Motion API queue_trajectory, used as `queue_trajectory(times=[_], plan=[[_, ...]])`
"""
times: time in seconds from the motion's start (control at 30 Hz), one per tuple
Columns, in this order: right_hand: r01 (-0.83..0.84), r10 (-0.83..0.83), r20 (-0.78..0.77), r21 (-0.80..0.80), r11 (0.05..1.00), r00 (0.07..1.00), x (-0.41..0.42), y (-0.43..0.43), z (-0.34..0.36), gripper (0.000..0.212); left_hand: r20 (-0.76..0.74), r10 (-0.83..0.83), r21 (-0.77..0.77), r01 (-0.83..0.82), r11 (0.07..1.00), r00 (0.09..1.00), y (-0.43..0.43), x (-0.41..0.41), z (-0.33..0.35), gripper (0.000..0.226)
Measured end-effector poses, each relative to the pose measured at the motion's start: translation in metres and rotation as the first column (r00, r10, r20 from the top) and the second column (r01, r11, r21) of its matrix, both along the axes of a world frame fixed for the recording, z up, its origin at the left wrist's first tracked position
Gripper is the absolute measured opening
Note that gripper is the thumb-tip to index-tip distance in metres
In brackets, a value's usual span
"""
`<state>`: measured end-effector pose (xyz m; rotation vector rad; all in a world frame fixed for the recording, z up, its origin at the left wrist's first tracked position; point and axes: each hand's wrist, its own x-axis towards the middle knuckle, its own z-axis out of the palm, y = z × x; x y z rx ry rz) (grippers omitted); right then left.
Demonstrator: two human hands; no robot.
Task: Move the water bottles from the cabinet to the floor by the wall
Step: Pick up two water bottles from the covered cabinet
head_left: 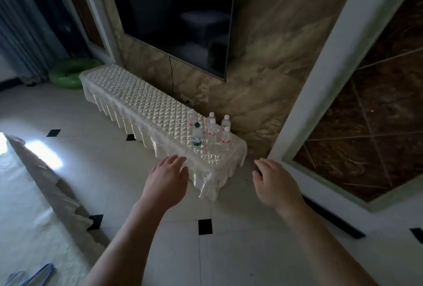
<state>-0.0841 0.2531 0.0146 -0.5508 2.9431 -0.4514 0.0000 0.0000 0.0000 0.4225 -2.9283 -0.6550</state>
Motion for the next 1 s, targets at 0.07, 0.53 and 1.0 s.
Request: queue_trajectory(times=[0.07, 0.53, 1.0], plan=[[-0.007, 0.008, -0.019, 0.016, 1.000, 1.000, -0.001, -0.008, -0.002, 0.048, -0.009, -0.001, 0.004, 0.002, 1.000, 1.000, -0.008, -0.001, -0.003, 0.041], [-0.042, 0.041, 0.018, 0.045, 0.998, 0.999, -0.051, -0.020, -0.017, 0.048, 0.055, -0.006, -0.028, 0.008, 1.000, 0.998, -0.018, -0.053, -0.018, 0.043], [-0.106, 0.106, 0.003, 0.019, 0.994, 0.994, -0.208, 0.000, -0.021, 0.044, 0.083, 0.080, -0.071, -0.075, 0.995, 0.993, 0.008, -0.189, -0.014, 0.041]])
